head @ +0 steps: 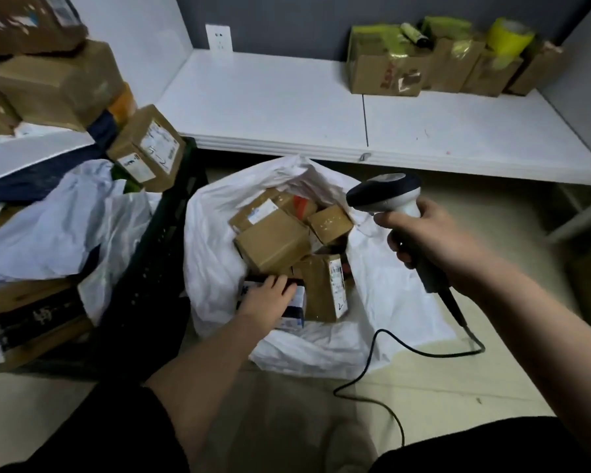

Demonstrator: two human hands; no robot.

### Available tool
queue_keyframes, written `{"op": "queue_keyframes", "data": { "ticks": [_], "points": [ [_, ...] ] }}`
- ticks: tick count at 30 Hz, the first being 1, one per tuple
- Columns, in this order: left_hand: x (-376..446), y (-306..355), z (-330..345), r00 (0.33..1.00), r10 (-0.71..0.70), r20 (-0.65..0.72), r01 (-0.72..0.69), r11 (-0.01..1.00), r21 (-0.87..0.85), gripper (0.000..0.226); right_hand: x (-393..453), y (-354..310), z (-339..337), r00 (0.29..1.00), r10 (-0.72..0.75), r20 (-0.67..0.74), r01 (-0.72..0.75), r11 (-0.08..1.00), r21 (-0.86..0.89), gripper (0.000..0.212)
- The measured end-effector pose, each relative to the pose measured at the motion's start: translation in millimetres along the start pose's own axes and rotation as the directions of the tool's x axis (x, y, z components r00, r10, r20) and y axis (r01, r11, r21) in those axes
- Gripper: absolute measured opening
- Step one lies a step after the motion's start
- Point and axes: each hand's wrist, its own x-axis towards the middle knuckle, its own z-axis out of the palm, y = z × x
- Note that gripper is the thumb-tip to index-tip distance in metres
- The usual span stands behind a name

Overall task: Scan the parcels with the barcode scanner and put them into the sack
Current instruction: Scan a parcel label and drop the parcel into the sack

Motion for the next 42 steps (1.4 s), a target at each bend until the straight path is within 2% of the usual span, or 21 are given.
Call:
{"op": "queue_keyframes", "data": {
  "ticks": [3, 6, 7, 12, 18, 21, 25, 29, 31, 33, 36, 39, 41, 42],
  "points": [
    [-1, 5, 10, 1.0, -0.027, 0.007, 0.026, 0.992, 0.123, 0.037, 1, -2, 11, 0.999, -0.008, 0.048, 0.008, 1.0, -0.001, 0.028],
    [-2, 6, 21, 0.973, -0.055, 0.225, 0.048, 0.998, 0.039, 0.043, -3, -8, 25, 0.993, -0.012, 0.114, 0.007, 0.999, 0.05, 0.029],
    [-3, 4, 23, 0.969, -0.039, 0.243, 0.039, 0.999, 0.004, 0.044, -6, -12, 29, 0.991, -0.016, 0.135, 0.006, 0.997, 0.075, 0.028],
    [-20, -19, -14, 0.989, -0.01, 0.146, 0.025, 0.994, -0.102, 0.043, -14, -33, 60, 0.982, -0.077, 0.17, 0.047, 0.984, 0.174, 0.018],
    [-88, -95, -95, 0.981, -0.175, -0.081, 0.147, 0.949, -0.279, 0.031, -25, -65, 110, 0.969, -0.156, 0.191, 0.093, 0.949, 0.302, 0.02],
    [-135, -140, -126, 0.926, -0.302, -0.228, 0.23, 0.928, -0.293, 0.026, -33, -81, 140, 0.959, -0.195, 0.204, 0.11, 0.924, 0.365, 0.02],
    [-189, -195, -138, 0.79, -0.504, -0.35, 0.378, 0.849, -0.369, 0.021, -42, -95, 182, 0.946, -0.217, 0.242, 0.109, 0.914, 0.391, 0.017],
    [-227, -246, -121, 0.608, -0.745, -0.274, 0.516, 0.633, -0.578, 0.026, -45, -103, 221, 0.939, -0.209, 0.272, 0.082, 0.907, 0.414, 0.019],
    [-240, -261, -109, 0.544, -0.811, -0.214, 0.573, 0.545, -0.612, 0.03, -47, -104, 236, 0.935, -0.207, 0.288, 0.074, 0.908, 0.412, 0.019],
    [-246, -269, -97, 0.545, -0.827, -0.138, 0.62, 0.508, -0.598, 0.04, -49, -106, 248, 0.93, -0.209, 0.303, 0.068, 0.907, 0.417, 0.018],
    [-242, -266, -82, 0.584, -0.81, 0.054, 0.632, 0.412, -0.656, 0.059, -51, -107, 260, 0.928, -0.199, 0.316, 0.052, 0.907, 0.418, 0.016],
    [-236, -262, -77, 0.588, -0.807, 0.062, 0.606, 0.389, -0.694, 0.058, -52, -107, 267, 0.926, -0.194, 0.325, 0.044, 0.908, 0.417, 0.013],
    [-244, -268, -79, 0.533, -0.846, 0.028, 0.62, 0.367, -0.693, 0.055, -51, -105, 269, 0.927, -0.191, 0.324, 0.044, 0.91, 0.411, 0.012],
    [-251, -273, -77, 0.476, -0.879, 0.023, 0.647, 0.333, -0.686, 0.057, -51, -104, 269, 0.927, -0.189, 0.324, 0.044, 0.914, 0.404, 0.012]
  ]
}}
